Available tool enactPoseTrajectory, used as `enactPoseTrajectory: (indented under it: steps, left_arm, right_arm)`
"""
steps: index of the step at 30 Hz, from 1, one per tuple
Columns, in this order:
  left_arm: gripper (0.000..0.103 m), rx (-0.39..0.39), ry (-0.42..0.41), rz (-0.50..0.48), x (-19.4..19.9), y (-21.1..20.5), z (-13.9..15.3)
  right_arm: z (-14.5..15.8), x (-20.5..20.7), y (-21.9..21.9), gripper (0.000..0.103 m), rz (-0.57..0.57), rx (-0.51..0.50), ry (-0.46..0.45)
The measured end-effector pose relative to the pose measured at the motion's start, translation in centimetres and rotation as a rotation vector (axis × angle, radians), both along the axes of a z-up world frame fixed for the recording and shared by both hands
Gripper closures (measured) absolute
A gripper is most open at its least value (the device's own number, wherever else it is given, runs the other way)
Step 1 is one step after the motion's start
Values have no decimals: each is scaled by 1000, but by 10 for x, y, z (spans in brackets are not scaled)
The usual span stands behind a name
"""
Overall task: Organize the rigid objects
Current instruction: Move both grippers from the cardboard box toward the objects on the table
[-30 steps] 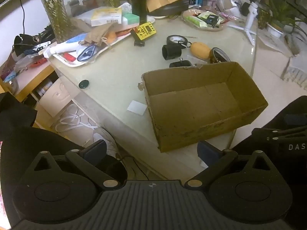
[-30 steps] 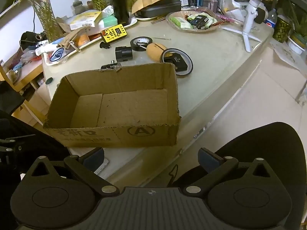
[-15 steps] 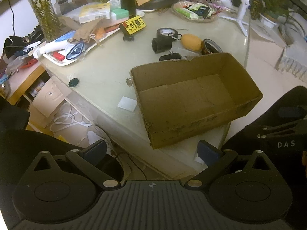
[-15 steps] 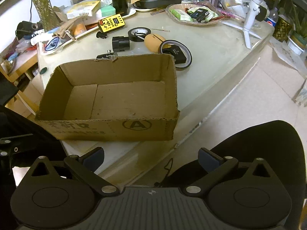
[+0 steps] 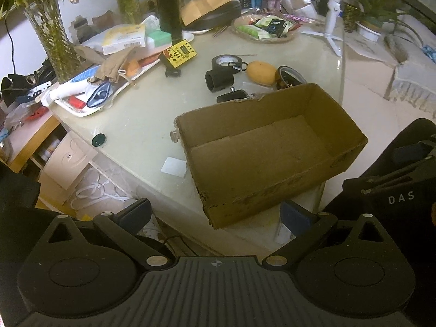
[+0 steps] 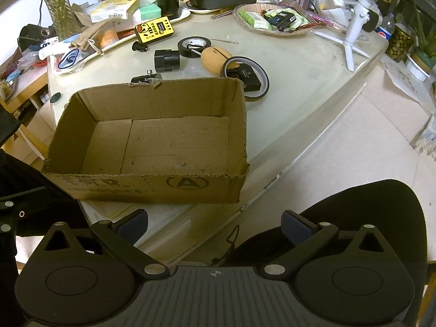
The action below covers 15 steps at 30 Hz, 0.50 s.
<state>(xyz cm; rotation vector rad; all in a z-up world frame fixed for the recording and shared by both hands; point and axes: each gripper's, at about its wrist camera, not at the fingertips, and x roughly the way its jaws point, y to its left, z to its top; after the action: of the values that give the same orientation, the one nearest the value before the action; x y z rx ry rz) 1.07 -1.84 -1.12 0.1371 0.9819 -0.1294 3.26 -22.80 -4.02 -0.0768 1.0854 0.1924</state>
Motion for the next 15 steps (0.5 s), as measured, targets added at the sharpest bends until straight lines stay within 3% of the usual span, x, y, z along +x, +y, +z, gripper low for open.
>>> enactPoseTrajectory:
  steps: [6,15]
  left_arm:
    - [0,-35,13,36,5,9,1]
    - [0,-70,-38,36,13,16,19]
  right_arm:
    - [5,3,-2,0,-1,-7,2]
    - [33,17,-10,0,-21,0,-35]
